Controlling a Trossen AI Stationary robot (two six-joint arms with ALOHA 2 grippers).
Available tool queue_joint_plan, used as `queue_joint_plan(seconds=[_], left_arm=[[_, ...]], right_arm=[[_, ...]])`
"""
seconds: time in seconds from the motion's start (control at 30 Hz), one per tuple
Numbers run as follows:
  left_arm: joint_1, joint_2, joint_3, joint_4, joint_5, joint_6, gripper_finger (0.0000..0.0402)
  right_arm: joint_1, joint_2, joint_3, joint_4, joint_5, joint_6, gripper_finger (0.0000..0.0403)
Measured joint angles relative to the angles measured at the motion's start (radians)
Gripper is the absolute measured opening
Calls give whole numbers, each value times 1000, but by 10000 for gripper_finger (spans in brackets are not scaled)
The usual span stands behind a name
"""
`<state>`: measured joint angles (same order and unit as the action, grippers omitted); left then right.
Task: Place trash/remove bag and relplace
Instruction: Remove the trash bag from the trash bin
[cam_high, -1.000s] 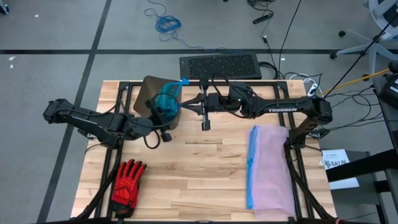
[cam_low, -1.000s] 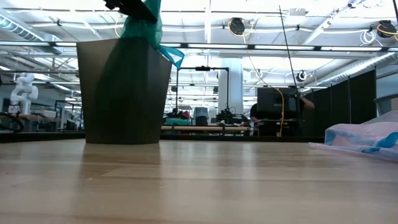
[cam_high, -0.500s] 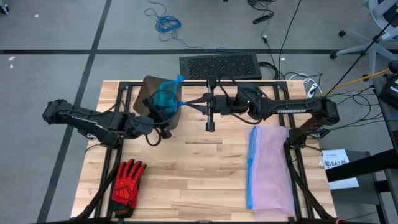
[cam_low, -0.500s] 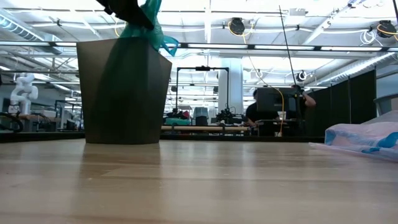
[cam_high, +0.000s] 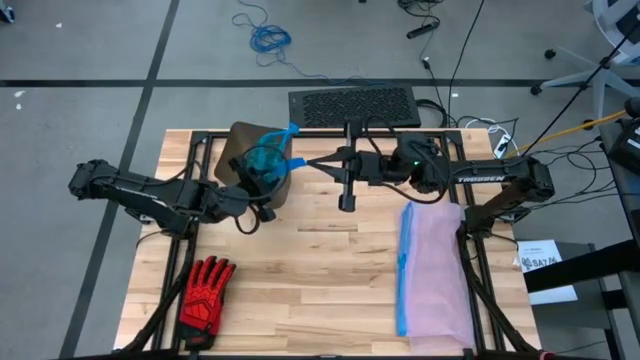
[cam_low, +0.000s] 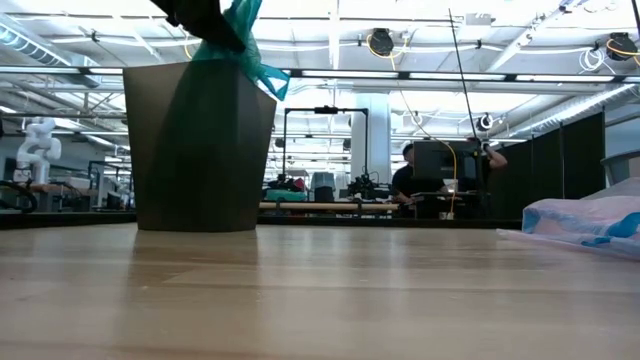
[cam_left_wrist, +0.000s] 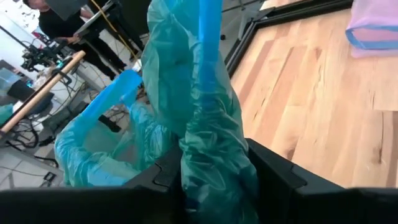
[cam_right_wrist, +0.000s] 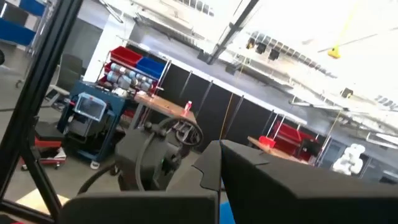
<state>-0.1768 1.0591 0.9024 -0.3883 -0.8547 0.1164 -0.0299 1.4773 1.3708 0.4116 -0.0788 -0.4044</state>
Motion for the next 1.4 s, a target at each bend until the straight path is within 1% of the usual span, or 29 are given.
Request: queue_joint_plan(seconds=[0.07,0.13,0.23,0.33,0.5,0.73,0.83,0.9,1.0,1.07,1.2,1.33,1.4], left_arm=[[0,-4,0,3,-16,2,141],[0,-7,0,23,-49,6,140],[-4,-28,0,46,-98,51,128],[-9,-57,2,77,-113,122,97],[-9,-84,63,84,-113,170,14],[-8,-97,190,92,-113,292,2],[-8,-97,243,117,-111,354,2],[-8,-97,274,140,-86,384,1],[-8,-97,306,150,-32,395,1],[-8,-97,317,150,7,395,1],[-8,-94,321,153,54,395,1],[-8,-91,322,183,77,405,1],[-8,-90,322,207,96,422,0]], right_arm=[[-2,0,0,-3,25,20,0],[-3,0,0,-14,89,23,2],[-4,1,0,-75,160,-31,19],[-4,2,-1,-115,210,-62,49],[-20,3,-1,-154,237,-27,112],[-62,21,-1,-191,231,76,184],[-84,51,-1,-205,169,92,206],[-98,77,-1,-198,132,133,218],[-118,121,-1,-131,126,176,236],[-138,150,-1,-53,106,213,246],[-184,214,-1,113,-57,326,259],[-218,280,9,273,-154,408,263],[-227,320,55,297,-227,453,264]])
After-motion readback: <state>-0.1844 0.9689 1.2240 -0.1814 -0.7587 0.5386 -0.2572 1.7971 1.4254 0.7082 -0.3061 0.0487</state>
